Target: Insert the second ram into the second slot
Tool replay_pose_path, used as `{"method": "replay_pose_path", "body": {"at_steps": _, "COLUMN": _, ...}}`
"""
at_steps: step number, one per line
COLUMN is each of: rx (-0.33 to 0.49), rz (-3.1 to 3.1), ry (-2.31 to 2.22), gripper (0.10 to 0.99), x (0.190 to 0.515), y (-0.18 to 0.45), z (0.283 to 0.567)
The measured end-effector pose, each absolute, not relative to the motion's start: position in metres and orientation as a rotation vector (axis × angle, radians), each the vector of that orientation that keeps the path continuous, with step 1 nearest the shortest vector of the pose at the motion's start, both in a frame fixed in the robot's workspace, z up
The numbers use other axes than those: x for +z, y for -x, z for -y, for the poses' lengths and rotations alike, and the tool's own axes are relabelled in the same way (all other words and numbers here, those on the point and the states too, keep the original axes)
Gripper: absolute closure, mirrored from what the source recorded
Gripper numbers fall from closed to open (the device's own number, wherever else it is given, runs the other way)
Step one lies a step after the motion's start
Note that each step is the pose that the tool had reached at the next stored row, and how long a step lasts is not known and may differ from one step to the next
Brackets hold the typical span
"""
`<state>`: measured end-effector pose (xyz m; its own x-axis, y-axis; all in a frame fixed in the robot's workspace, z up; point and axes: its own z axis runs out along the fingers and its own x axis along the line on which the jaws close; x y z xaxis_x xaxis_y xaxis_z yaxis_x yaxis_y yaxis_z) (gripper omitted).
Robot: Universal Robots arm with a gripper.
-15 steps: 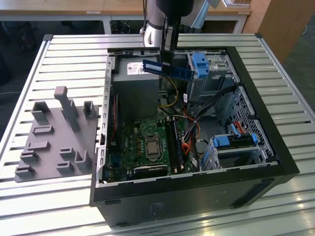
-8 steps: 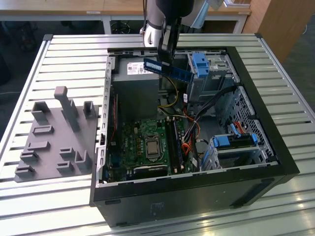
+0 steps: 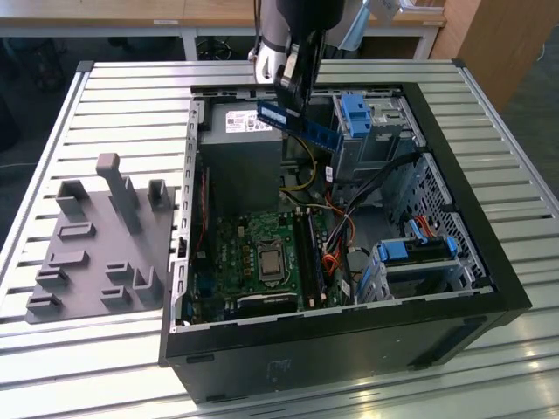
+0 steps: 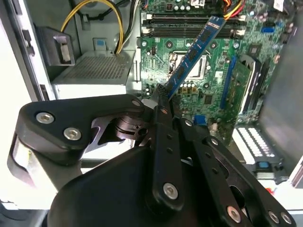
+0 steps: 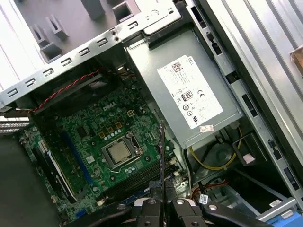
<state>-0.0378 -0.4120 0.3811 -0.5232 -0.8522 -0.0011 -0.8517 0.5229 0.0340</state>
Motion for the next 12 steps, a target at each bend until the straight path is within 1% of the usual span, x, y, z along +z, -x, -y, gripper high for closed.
{"method": "replay_pose_path", "body": {"at_steps": 12, "rx": -0.046, "rz": 2.796, "ry": -1.399, "gripper": 0.949, "x": 0.3806, "y": 0.0378, "z": 0.4170}}
